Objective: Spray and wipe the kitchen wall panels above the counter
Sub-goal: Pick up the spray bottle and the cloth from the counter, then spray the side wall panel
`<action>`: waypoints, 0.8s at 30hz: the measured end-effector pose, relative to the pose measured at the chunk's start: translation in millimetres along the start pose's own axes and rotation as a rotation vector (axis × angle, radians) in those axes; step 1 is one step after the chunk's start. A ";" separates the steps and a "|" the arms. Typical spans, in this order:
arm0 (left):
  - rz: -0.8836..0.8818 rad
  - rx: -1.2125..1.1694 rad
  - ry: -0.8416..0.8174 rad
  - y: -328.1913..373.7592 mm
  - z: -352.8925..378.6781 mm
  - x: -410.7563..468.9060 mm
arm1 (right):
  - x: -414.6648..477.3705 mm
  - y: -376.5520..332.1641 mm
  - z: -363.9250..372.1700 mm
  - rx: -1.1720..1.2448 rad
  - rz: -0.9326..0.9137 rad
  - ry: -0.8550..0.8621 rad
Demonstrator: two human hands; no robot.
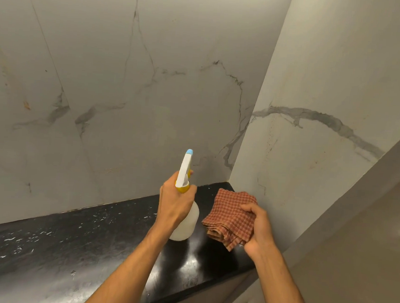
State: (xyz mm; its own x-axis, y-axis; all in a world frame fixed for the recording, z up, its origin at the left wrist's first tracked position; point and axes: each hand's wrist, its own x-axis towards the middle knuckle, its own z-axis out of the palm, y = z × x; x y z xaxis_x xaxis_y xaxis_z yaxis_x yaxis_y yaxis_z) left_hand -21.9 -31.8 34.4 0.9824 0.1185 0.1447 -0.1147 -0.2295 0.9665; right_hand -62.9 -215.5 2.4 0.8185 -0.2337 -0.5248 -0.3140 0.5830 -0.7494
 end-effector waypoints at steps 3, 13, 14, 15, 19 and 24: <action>0.040 -0.036 -0.059 35.9 1.7 7.0 | -5.8 -7.3 -0.8 0.002 -0.002 -0.003; 0.217 -0.230 -0.424 176.3 22.5 37.6 | -8.2 -3.1 -16.2 -0.165 0.024 0.077; 0.214 -0.229 -0.439 186.0 26.2 40.7 | -7.5 -3.0 -16.3 -0.187 0.033 0.099; 0.210 -0.225 -0.443 194.1 29.5 43.8 | -6.5 -3.2 -16.3 -0.205 0.041 0.118; 0.203 -0.180 -0.387 214.6 37.8 55.2 | -2.9 -6.1 -13.3 -0.235 0.076 0.122; 0.162 -0.043 -0.210 222.5 42.5 74.3 | -1.2 -9.9 -9.6 -0.248 0.089 0.111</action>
State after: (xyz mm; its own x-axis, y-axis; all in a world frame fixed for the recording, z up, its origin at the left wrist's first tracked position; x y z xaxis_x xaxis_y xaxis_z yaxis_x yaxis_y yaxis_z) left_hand 31.9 -115.2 251.2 0.9594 -0.1208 0.2549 -0.2743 -0.1876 0.9432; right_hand -65.4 -228.5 6.6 0.7294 -0.2817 -0.6233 -0.5011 0.4002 -0.7673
